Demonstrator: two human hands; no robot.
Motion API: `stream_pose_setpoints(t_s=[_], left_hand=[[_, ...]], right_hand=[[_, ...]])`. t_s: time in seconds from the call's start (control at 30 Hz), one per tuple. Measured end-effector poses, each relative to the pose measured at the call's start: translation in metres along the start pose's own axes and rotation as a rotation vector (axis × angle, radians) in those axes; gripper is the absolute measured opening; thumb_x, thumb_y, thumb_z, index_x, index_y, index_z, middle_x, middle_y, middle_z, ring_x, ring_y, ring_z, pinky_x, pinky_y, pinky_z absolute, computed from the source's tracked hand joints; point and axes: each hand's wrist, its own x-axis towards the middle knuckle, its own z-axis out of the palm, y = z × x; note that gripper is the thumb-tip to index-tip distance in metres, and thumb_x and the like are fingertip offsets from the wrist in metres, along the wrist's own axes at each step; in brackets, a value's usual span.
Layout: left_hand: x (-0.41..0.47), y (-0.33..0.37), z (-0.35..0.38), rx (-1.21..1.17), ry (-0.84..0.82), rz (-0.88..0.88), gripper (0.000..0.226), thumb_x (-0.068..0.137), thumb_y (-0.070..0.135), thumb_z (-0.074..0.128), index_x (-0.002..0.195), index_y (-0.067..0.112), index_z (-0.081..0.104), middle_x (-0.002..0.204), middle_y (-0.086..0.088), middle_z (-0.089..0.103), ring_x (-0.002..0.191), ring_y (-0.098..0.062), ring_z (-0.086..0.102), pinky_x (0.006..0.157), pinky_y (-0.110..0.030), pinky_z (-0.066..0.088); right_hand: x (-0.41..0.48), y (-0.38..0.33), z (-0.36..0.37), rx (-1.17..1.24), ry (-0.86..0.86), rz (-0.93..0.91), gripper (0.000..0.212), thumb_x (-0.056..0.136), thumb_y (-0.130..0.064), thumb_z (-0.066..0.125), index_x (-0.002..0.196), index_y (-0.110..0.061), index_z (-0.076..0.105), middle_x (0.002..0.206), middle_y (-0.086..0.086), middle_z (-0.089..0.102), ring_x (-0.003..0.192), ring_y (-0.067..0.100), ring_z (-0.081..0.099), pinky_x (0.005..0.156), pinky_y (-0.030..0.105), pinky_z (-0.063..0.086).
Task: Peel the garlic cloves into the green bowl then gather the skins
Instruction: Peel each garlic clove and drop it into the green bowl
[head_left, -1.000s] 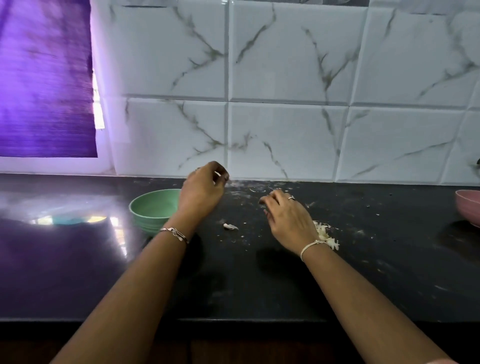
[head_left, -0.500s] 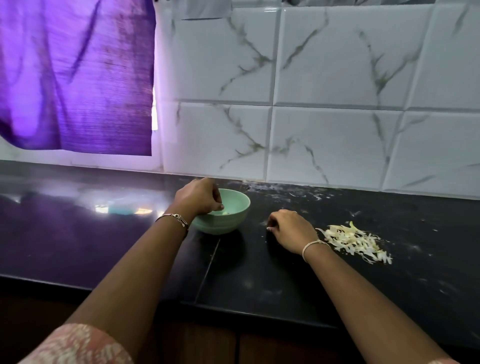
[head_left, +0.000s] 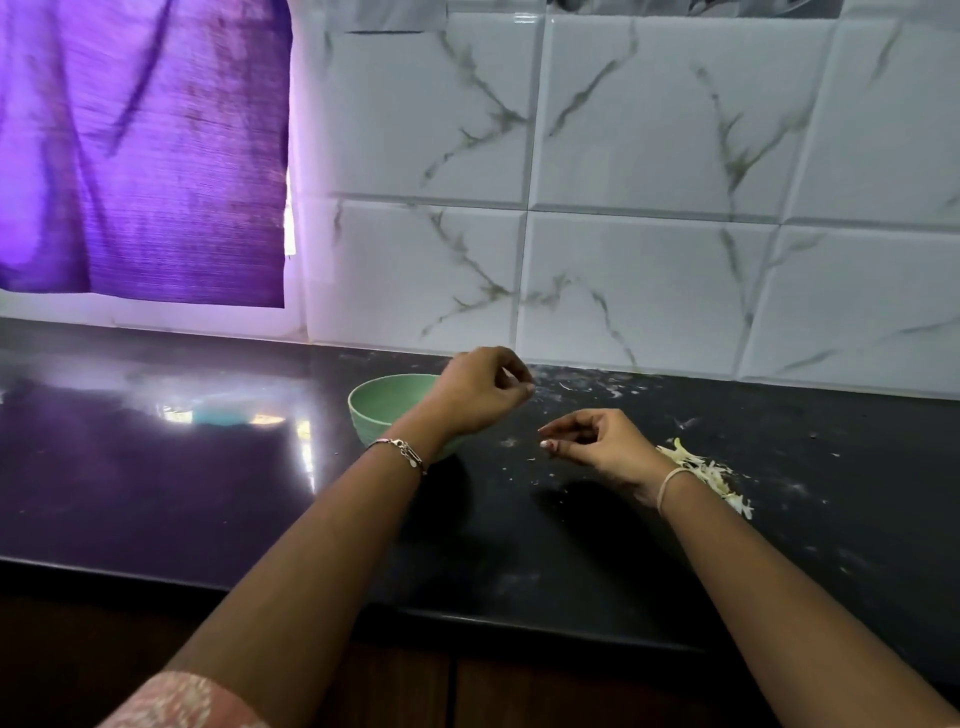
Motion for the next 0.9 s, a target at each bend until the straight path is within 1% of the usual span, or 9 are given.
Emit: stream_pose_setpoints(t_s=[0.07, 0.13, 0.23, 0.33, 0.43, 0.53, 0.7, 0.8, 0.9], left_hand=[[0.003, 0.01, 0.017, 0.005, -0.095, 0.005, 0.016, 0.091, 0.023, 0.061, 0.103, 0.014, 0.068, 0.076, 0.0, 0.066, 0.057, -0.006, 0.055, 0.06, -0.02, 0.043], [0.004, 0.013, 0.033, 0.006, -0.205, -0.032, 0.019, 0.095, 0.016, 0.053, 0.11, 0.012, 0.064, 0.088, -0.006, 0.069, 0.066, -0.019, 0.064, 0.059, -0.022, 0.048], [0.004, 0.003, 0.057, 0.08, -0.284, -0.094, 0.03, 0.094, 0.006, 0.044, 0.119, 0.009, 0.06, 0.115, -0.012, 0.066, 0.099, -0.03, 0.065, 0.08, -0.031, 0.051], [0.003, -0.015, 0.075, 0.139, -0.284, -0.125, 0.03, 0.093, 0.006, 0.046, 0.117, 0.01, 0.064, 0.121, -0.011, 0.065, 0.114, -0.026, 0.058, 0.093, -0.027, 0.043], [0.005, -0.032, 0.083, -0.024, -0.205, -0.167, 0.023, 0.094, 0.005, 0.05, 0.106, 0.01, 0.069, 0.108, -0.01, 0.07, 0.098, -0.019, 0.063, 0.081, -0.02, 0.043], [0.008, -0.039, 0.087, -0.144, -0.146, -0.179, 0.015, 0.095, 0.012, 0.056, 0.097, 0.007, 0.07, 0.098, -0.012, 0.072, 0.079, -0.013, 0.06, 0.072, -0.021, 0.044], [0.01, -0.043, 0.092, -0.131, -0.142, -0.164, 0.015, 0.094, 0.022, 0.06, 0.094, 0.011, 0.071, 0.091, -0.009, 0.073, 0.078, -0.013, 0.061, 0.073, -0.023, 0.046], [0.009, -0.043, 0.093, -0.128, -0.127, -0.153, 0.016, 0.095, 0.022, 0.059, 0.095, 0.012, 0.071, 0.09, -0.007, 0.073, 0.078, -0.012, 0.061, 0.07, -0.021, 0.044], [0.008, -0.042, 0.092, -0.19, -0.118, -0.164, 0.017, 0.096, 0.019, 0.057, 0.095, 0.01, 0.07, 0.089, -0.011, 0.073, 0.072, -0.012, 0.06, 0.067, -0.02, 0.043]], right_hand=[[-0.003, -0.001, -0.009, 0.003, 0.003, 0.013, 0.018, 0.078, -0.005, 0.079, 0.094, -0.003, 0.073, 0.08, 0.007, 0.073, 0.073, 0.007, 0.067, 0.063, 0.012, 0.049], [-0.002, 0.001, -0.015, -0.047, -0.011, 0.038, 0.014, 0.08, -0.006, 0.077, 0.093, -0.003, 0.073, 0.077, 0.006, 0.071, 0.067, 0.005, 0.064, 0.06, 0.013, 0.047], [0.002, 0.009, -0.019, -0.149, -0.015, 0.081, 0.007, 0.083, -0.009, 0.075, 0.09, -0.008, 0.073, 0.079, 0.013, 0.071, 0.068, 0.013, 0.06, 0.061, 0.021, 0.047], [0.003, 0.018, -0.019, -0.217, 0.011, 0.111, 0.002, 0.082, -0.012, 0.073, 0.084, -0.011, 0.074, 0.079, 0.011, 0.073, 0.067, 0.018, 0.061, 0.059, 0.024, 0.049], [0.004, 0.017, -0.019, -0.285, 0.0, 0.095, 0.006, 0.081, -0.018, 0.074, 0.078, -0.013, 0.074, 0.078, 0.01, 0.074, 0.062, 0.016, 0.063, 0.06, 0.024, 0.052], [0.006, 0.015, -0.018, -0.356, -0.022, 0.083, 0.009, 0.082, -0.02, 0.076, 0.076, -0.014, 0.073, 0.073, 0.007, 0.073, 0.057, 0.013, 0.062, 0.056, 0.02, 0.051], [0.004, 0.007, -0.021, -0.33, -0.104, 0.134, 0.01, 0.083, -0.011, 0.076, 0.077, -0.008, 0.068, 0.059, 0.003, 0.062, 0.048, 0.011, 0.053, 0.045, 0.016, 0.044], [0.003, 0.003, -0.022, -0.446, -0.152, 0.145, 0.014, 0.089, -0.016, 0.07, 0.078, -0.011, 0.062, 0.057, 0.0, 0.056, 0.047, 0.011, 0.052, 0.037, 0.014, 0.037], [0.006, 0.0, -0.023, -0.524, -0.178, 0.139, 0.014, 0.091, -0.021, 0.067, 0.081, -0.012, 0.063, 0.062, -0.001, 0.057, 0.048, 0.01, 0.053, 0.038, 0.014, 0.038]])
